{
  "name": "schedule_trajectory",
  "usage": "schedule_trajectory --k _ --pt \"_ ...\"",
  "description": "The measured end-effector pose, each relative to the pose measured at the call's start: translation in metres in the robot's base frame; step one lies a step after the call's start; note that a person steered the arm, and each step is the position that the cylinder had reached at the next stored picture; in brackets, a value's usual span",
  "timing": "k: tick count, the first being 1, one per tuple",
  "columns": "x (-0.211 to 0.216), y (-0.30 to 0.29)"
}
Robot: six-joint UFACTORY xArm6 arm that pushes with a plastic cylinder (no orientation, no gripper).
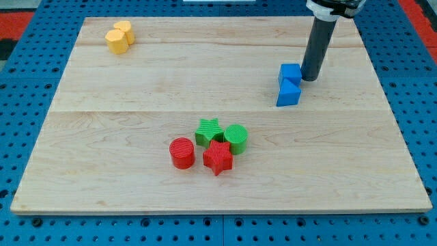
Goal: Push the red star and red circle to the center
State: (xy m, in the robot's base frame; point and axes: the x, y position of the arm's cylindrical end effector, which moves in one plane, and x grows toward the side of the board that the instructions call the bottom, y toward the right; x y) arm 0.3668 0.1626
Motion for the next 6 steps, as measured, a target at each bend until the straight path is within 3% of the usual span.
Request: schedule_trajectory --k 3,5,6 --pt "0.133 0.03" --pt "0.192 0.01" --pt "0.195 -0.001"
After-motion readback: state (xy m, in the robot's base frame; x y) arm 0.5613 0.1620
